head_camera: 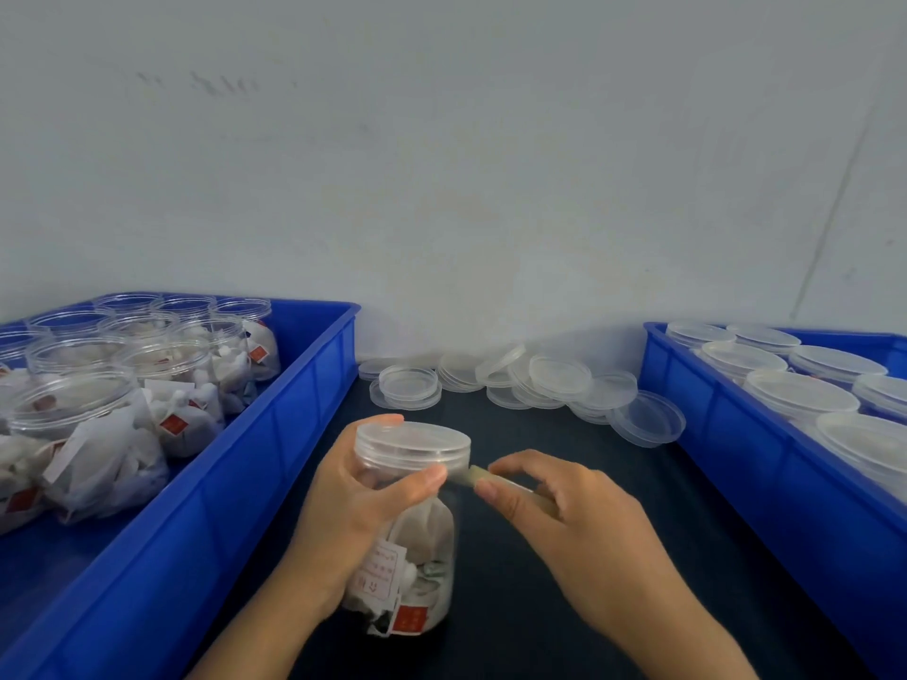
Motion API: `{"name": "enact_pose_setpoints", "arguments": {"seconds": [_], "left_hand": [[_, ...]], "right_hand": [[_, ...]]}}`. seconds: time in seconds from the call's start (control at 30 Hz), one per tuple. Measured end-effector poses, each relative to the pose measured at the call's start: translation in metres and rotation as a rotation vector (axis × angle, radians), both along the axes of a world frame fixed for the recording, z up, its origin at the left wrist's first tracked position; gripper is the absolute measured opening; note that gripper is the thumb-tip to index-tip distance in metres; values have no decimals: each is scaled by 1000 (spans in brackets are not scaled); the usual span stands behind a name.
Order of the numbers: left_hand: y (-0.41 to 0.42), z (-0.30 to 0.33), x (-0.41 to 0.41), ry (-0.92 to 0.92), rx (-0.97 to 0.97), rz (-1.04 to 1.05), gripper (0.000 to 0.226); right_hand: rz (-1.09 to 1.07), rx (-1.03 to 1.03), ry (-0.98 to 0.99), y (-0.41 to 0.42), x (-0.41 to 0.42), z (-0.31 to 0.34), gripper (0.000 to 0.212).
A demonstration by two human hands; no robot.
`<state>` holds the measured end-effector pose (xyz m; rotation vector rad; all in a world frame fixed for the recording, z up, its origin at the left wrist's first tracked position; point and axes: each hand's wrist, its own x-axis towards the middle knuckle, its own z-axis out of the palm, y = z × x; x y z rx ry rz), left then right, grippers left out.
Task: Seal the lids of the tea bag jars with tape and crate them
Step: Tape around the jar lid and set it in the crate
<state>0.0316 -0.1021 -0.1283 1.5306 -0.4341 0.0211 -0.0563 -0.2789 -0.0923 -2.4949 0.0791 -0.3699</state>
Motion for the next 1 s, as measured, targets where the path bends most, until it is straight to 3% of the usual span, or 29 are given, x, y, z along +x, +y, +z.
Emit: {"name": "enact_pose_setpoints", "arguments": {"seconds": [0.13, 0.3, 0.43, 0.63, 0.77, 0.87, 0.97, 1.0], "left_hand": [[-2, 2, 2, 43, -25, -116, 99], [-4, 4, 2, 91, -5, -203, 108], [-2, 5, 2, 150, -13, -252, 98], [-2, 4, 1, 191, -56, -310, 118], [1, 8, -1, 130, -29, -293, 106], [1, 14, -8, 41, 113, -256, 94], [-9, 9, -13, -24, 300, 45, 146], [-14, 8, -15, -43, 342, 156, 151]], "right_hand": [[-44, -42, -20, -9, 2, 1, 44], [-56, -12, -16, -17, 6, 0, 42], [-57, 7, -72, -16, 8, -4, 40], [-40, 9, -85, -8, 9, -8, 27], [-43, -2, -87, -4, 8, -12, 25], [-37, -45, -148, 1, 7, -17, 27], [-46, -114, -180, 11, 8, -24, 34], [-59, -125, -181, 13, 9, -27, 37]]}}
